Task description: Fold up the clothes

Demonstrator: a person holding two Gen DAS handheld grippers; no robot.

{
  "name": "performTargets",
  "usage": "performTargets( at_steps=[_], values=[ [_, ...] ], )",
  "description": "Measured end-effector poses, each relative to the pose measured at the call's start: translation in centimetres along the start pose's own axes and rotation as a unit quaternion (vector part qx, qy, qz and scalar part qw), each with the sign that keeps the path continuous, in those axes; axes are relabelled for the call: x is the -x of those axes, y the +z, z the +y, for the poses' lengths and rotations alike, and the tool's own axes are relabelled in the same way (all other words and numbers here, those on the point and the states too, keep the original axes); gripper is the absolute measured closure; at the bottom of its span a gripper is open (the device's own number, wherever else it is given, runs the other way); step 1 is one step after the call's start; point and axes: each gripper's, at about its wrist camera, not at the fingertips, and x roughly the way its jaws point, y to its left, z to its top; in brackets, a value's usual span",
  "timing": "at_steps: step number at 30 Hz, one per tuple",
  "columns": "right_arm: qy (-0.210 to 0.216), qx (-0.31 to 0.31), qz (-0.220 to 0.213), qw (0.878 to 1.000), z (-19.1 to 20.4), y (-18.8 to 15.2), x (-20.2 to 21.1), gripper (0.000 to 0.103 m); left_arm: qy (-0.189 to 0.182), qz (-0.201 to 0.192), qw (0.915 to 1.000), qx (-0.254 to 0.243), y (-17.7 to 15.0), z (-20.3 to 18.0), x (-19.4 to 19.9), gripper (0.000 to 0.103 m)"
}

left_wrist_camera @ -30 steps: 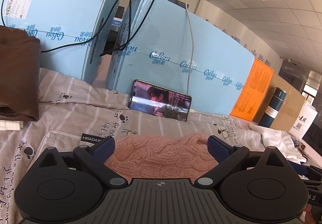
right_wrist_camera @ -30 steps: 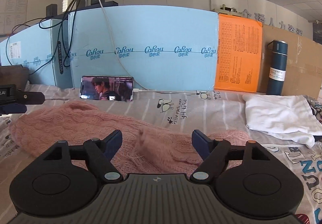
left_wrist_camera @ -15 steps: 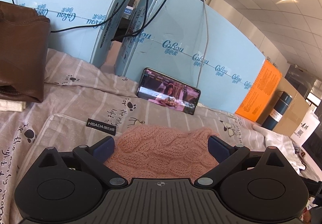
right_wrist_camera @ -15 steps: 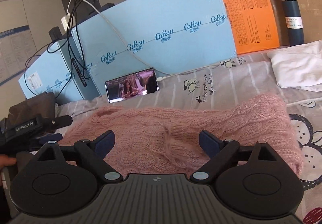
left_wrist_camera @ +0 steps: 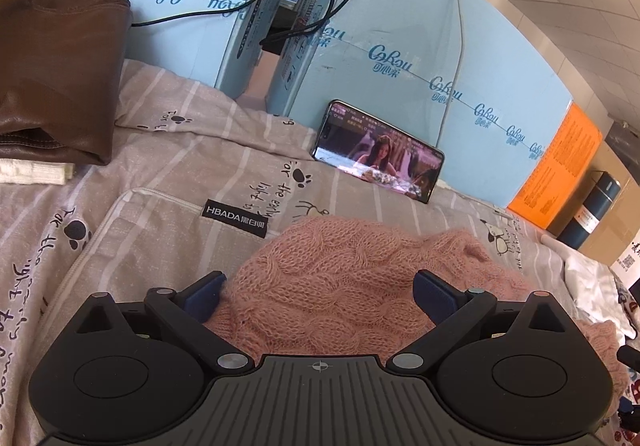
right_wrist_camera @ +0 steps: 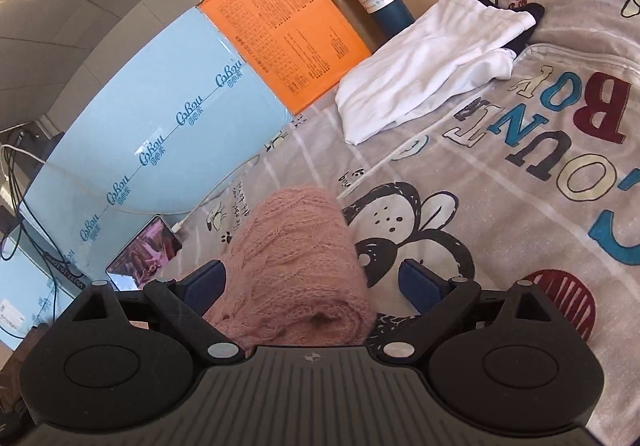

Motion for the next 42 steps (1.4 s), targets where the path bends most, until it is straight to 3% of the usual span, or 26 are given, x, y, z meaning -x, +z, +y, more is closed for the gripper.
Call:
performTargets(
  at_steps=[3,5,6,8,10,11,12,15,18,21,23,27,28,30,32,34,36,38,42],
  values=[
    [-0.003,0.01,-0.001,1.0,1.6,-0.7,-1.3,0.009,-0.001,0.002,0.9999,-0.013,-0.3,-0.4,-0.3,0.003],
    [-0.015,0.022,-0.007,1.0,2.5,-1.1,-1.8,0.017,-0.006,0.0,0.9998,-0.021,-0.5,-0.6,-0.4,0.003],
    [-0.02,0.027,-0.009,0.999,2.8,-1.3,-2.0,0.023,-0.007,-0.001,0.9997,-0.025,-0.6,-0.7,-0.4,0.003],
    [-0.031,0.035,-0.014,0.999,3.2,-1.6,-2.1,0.053,-0.002,-0.007,0.9995,-0.031,-0.7,-0.9,-0.3,0.004],
    [-0.032,0.044,-0.028,0.998,3.2,-1.7,-1.7,0.067,0.002,-0.02,0.9991,-0.038,-0.7,-1.0,-0.1,0.011],
    [-0.026,0.052,-0.035,0.998,3.3,-1.8,-1.3,0.071,0.001,-0.026,0.9988,-0.041,-0.7,-1.0,0.1,0.022],
    [-0.021,0.061,-0.041,0.997,3.4,-1.8,-0.9,0.072,-0.002,-0.031,0.9986,-0.043,-0.8,-1.1,0.3,0.042],
    [-0.003,0.084,-0.059,0.995,3.5,-1.7,0.5,0.075,-0.017,-0.038,0.9978,-0.051,-0.8,-1.2,0.6,0.08],
    [0.019,0.098,-0.076,0.992,3.4,-1.3,2.3,0.078,-0.038,-0.049,0.9968,-0.049,-1.1,-1.6,1.7,0.081],
    [0.031,0.103,-0.092,0.99,2.6,-0.5,4.1,0.078,-0.082,-0.049,0.9951,-0.027,-2.3,-2.0,3.7,0.081],
    [0.018,0.104,-0.108,0.988,1.4,0.6,5.1,0.078,-0.114,-0.046,0.9922,-0.017,-3.5,-2.6,5.2,0.081],
    [-0.009,0.108,-0.136,0.985,-0.9,2.8,7.0,0.078,-0.121,-0.031,0.9902,-0.063,-5.6,-5.0,6.2,0.076],
    [-0.017,0.111,-0.127,0.986,-1.4,3.2,6.7,0.078,-0.112,-0.027,0.9903,-0.077,-6.0,-5.5,6.2,0.071],
    [-0.032,0.116,-0.109,0.987,-2.3,3.9,6.2,0.078,-0.07,-0.029,0.9925,-0.096,-6.3,-6.2,6.3,0.038],
    [-0.037,0.123,-0.098,0.987,-2.4,3.7,5.7,0.078,-0.038,-0.041,0.9935,-0.099,-6.2,-6.1,6.5,0.023],
    [-0.04,0.155,-0.108,0.981,-1.7,3.0,5.6,0.077,-0.009,-0.029,0.994,-0.105,-6.0,-5.9,6.0,0.017],
    [-0.048,0.201,-0.127,0.97,-0.4,2.2,5.7,0.077,0.011,-0.004,0.994,-0.109,-5.9,-5.6,5.0,0.014],
    [-0.06,0.262,-0.151,0.951,1.5,1.1,5.8,0.077,0.023,0.016,0.9935,-0.11,-6.0,-5.4,4.3,0.011],
    [-0.083,0.4,-0.206,0.889,6.0,-2.2,5.7,0.077,0.012,-0.002,0.9954,-0.095,-6.1,-4.9,5.4,0.01]
  ],
)
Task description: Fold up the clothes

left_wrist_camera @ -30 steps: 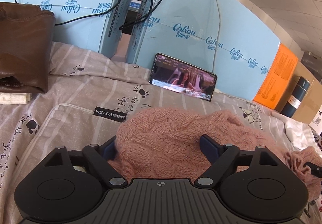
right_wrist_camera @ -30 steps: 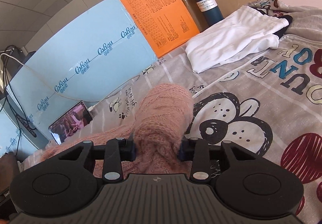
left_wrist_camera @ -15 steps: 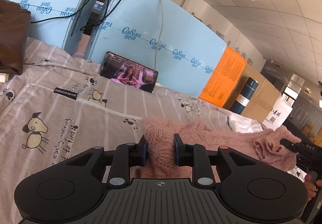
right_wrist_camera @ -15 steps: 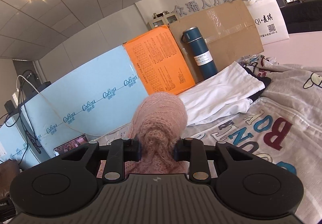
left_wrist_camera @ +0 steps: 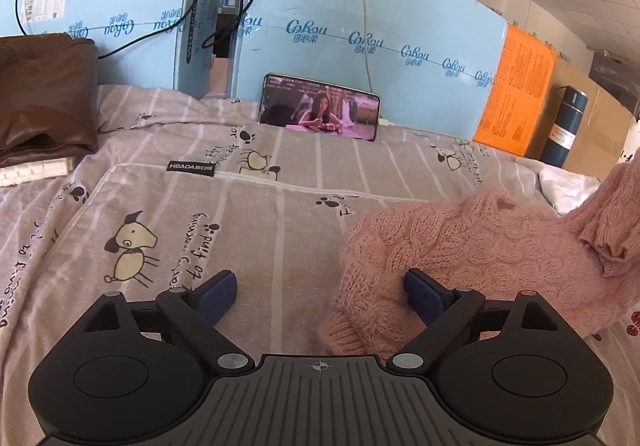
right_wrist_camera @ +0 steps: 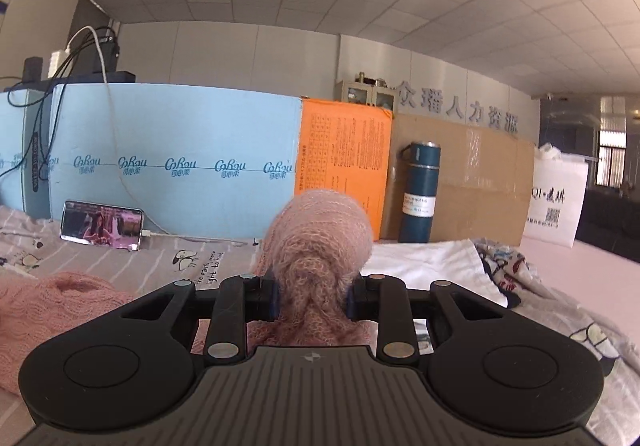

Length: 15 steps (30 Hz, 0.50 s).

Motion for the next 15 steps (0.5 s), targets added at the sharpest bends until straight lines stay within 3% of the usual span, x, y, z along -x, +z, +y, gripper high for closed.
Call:
performTargets(
  at_steps=[4,10,12,15],
  values=[
    [0.031,0.12,-0.055,0.991,5.3,0.8,1.4,0.077,-0.018,-0.025,0.9985,0.046,-0.1,1.3,1.5,0.01],
    [0.122,0.278,-0.097,0.948,13.2,-0.8,3.5,0.077,-0.037,-0.074,0.9932,0.082,0.5,2.9,4.2,0.01],
    [0.172,0.283,-0.094,0.939,14.6,-1.0,4.0,0.077,-0.039,-0.091,0.991,0.089,0.7,3.3,5.0,0.01],
    [0.283,0.214,-0.045,0.934,15.2,0.1,3.7,0.074,-0.044,-0.113,0.9872,0.104,1.0,4.1,6.1,0.009]
  ],
)
